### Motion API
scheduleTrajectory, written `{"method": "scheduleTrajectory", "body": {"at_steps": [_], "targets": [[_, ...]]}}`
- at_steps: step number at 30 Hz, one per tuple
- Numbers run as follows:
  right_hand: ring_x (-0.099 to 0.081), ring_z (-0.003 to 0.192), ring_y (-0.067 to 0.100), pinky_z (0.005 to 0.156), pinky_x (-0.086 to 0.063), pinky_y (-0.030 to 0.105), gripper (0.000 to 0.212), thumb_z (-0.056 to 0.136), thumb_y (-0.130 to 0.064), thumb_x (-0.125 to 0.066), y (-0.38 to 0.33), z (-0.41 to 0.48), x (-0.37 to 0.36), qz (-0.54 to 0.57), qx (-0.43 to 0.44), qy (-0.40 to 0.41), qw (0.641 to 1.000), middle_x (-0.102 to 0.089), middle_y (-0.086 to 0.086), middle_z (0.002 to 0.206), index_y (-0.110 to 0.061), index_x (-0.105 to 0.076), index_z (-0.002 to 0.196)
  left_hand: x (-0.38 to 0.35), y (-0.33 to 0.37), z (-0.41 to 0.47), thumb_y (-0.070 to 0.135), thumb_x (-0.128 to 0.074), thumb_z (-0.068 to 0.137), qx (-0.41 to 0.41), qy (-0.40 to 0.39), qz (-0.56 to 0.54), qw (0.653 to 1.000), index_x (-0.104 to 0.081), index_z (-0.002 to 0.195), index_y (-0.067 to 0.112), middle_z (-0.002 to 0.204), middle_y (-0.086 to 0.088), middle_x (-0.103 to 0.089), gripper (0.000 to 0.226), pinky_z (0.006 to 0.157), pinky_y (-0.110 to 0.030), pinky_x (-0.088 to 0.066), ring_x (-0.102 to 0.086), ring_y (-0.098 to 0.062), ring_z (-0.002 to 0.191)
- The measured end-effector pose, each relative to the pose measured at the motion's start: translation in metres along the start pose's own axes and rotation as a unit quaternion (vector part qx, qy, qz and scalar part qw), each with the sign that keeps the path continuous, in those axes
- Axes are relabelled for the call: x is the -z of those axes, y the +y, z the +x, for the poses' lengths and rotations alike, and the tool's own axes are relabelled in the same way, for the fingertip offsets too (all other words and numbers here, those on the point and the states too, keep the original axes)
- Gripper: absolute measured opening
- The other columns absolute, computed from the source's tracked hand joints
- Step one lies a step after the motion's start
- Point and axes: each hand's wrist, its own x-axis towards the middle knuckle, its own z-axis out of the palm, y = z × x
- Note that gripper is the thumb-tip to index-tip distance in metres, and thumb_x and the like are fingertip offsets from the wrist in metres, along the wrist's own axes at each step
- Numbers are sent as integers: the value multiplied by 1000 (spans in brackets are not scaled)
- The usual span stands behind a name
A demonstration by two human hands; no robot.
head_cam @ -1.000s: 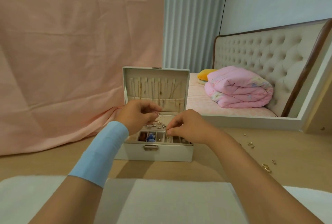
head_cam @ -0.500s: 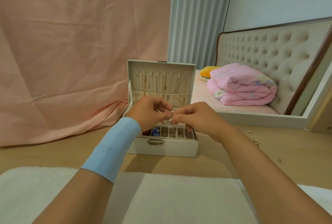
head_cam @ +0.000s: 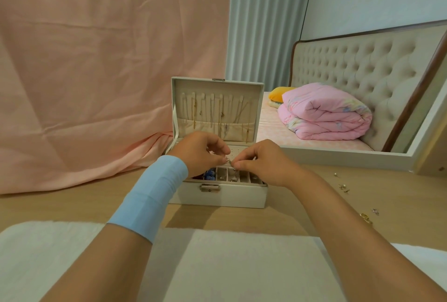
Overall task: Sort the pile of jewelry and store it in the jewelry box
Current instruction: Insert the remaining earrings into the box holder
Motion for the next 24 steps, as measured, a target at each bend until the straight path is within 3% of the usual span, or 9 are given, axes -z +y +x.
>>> {"method": "scheduleTrajectory", "body": {"at_steps": [2, 5, 7, 12, 18, 21, 24], "targets": [[-64, 67, 4, 68, -54, 27, 7, 90, -27, -76, -1, 1, -4, -65, -6, -16, 998, -72, -14, 73, -32, -81, 87, 0, 0, 1, 26, -72, 88, -5, 6, 24, 1000, -70, 93, 36, 90, 18, -66, 11, 72, -16, -42, -57, 3, 81], [-64, 76, 7, 72, -53, 28, 6, 87, -33, -77, -1, 2, -10, -119, 10, 8, 993, -69, -14, 79, -34, -79, 93, -3, -1, 2, 29, -66, 91, 3, -12, 89, 996, -70, 94, 36, 91, 19, -65, 9, 75, -20, -43, -57, 2, 82], [-64, 78, 7, 72, -53, 30, 5, 87, -37, -76, -1, 2, -9, -123, 13, 29, 992, -69, -12, 81, -35, -75, 83, -6, -3, 2, 29, -64, 92, 8, -23, 119, 993, -70, 93, 38, 94, 19, -66, 11, 78, -24, -47, -59, -2, 84], [-68, 79, 9, 78, -59, 37, 18, 91, -40, -68, 2, 0, -5, -132, 5, -32, 991, -74, -11, 82, -35, -79, 79, -9, -5, 1, 33, -62, 91, 4, -36, 139, 990, -70, 91, 38, 96, 16, -64, 10, 76, -23, -48, -58, -2, 83], [-59, 87, -4, 76, -43, 15, 17, 94, -23, -66, 9, -15, 33, -89, 35, 42, 995, -67, -19, 94, -35, -78, 95, -14, 11, 0, 33, -61, 93, -24, 6, 143, 989, -70, 98, 34, 96, 17, -56, 11, 78, -23, -42, -53, -4, 86], [-59, 74, -8, 71, -44, 18, 17, 93, -22, -68, 30, -32, 68, -91, 5, 76, 993, -69, -15, 97, -36, -76, 94, -24, 25, 1, 32, -60, 93, -34, 12, 148, 988, -69, 97, 36, 101, 15, -59, 11, 83, -28, -47, -55, -8, 94], [-66, 80, 7, 68, -54, 25, 20, 91, -17, -67, 58, -50, 95, -121, -46, 84, 988, -72, -13, 90, -36, -75, 88, -44, 48, 3, 31, -58, 94, -44, 0, 134, 990, -71, 99, 35, 98, 18, -60, 14, 81, -28, -47, -56, -8, 92]]}}
